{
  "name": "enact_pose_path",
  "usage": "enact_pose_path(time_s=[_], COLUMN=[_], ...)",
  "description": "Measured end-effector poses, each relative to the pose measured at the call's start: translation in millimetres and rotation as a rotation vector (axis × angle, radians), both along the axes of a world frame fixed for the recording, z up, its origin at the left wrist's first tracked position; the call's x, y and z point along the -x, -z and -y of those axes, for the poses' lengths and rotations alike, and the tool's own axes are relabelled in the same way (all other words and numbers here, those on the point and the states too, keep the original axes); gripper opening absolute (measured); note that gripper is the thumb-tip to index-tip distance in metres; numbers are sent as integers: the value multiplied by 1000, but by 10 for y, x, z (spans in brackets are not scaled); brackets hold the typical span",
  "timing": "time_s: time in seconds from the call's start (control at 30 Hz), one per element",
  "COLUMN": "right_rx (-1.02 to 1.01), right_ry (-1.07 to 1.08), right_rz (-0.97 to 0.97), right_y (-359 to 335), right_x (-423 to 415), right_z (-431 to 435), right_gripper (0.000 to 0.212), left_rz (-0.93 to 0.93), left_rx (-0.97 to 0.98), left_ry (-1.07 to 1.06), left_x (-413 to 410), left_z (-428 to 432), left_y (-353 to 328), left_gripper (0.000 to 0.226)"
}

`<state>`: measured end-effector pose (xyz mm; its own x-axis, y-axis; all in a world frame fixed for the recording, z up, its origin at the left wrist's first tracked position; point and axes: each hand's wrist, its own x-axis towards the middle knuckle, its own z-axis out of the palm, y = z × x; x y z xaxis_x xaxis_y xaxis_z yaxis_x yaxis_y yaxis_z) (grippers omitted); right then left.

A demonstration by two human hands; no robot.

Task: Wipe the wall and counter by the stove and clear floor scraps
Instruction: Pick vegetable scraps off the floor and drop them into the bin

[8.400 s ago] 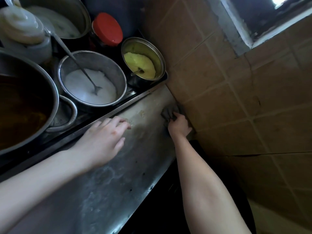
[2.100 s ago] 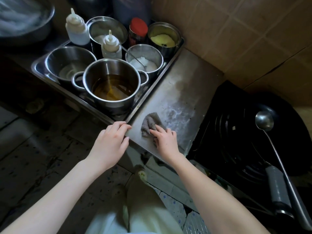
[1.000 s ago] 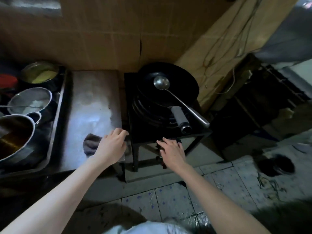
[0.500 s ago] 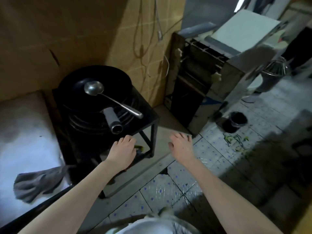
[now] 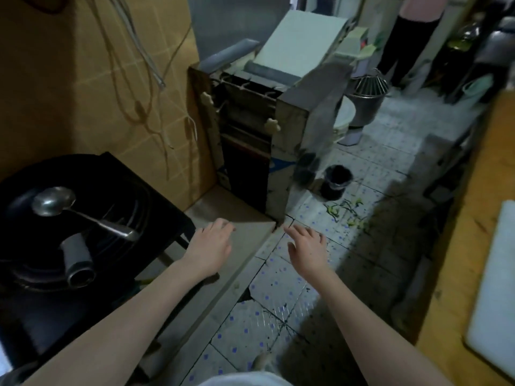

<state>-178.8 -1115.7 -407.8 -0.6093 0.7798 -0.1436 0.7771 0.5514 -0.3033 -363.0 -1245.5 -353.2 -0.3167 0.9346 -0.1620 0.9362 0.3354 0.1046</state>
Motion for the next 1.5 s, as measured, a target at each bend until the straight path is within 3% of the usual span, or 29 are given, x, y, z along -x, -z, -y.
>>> enact_pose_path(time_s=[0.63, 1.03, 1.5], right_rx=[-9, 83, 142], right_ry=[452, 632, 661], right_rz=[46, 105, -8], right_y=[6, 49, 229], right_x=[-578, -811, -1167], right_z=[-562, -1256, -3275], right_gripper=[44, 59, 51], left_rz=[37, 110, 88], left_rx=[-37, 53, 115], left_ry=[491, 589, 537], left_x=[-64, -147, -698], left_z=[-1864, -2964, -4855], left_y=[34, 383, 636], left_gripper=[38, 36, 38])
